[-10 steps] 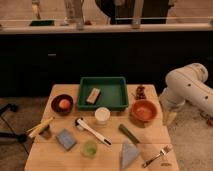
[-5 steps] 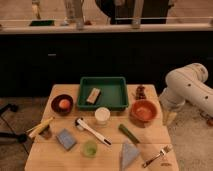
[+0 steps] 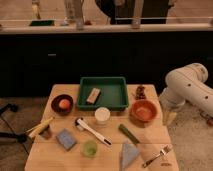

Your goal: Place apple in plastic cup

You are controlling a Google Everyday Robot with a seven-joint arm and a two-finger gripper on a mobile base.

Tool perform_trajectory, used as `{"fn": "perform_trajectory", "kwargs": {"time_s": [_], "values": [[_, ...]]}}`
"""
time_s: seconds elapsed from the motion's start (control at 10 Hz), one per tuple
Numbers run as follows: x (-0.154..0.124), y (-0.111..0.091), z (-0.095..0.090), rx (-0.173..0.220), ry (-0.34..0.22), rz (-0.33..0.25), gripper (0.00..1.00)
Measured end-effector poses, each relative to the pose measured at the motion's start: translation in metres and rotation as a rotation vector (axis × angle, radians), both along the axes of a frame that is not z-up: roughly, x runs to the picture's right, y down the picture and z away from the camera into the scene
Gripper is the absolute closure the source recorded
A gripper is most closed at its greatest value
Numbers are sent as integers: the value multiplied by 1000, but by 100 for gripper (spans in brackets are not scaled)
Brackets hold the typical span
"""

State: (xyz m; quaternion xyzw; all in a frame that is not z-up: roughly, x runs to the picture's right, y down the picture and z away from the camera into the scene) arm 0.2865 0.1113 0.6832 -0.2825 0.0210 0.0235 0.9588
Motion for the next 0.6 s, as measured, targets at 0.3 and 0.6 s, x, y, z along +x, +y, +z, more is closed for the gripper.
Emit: {"fn": "perform_trajectory", "kwargs": {"time_s": [0.3,0.6], "values": [[-12,-3,0,4,1,-29,20],[-10,-2,-1,3,5,-28,20]]}}
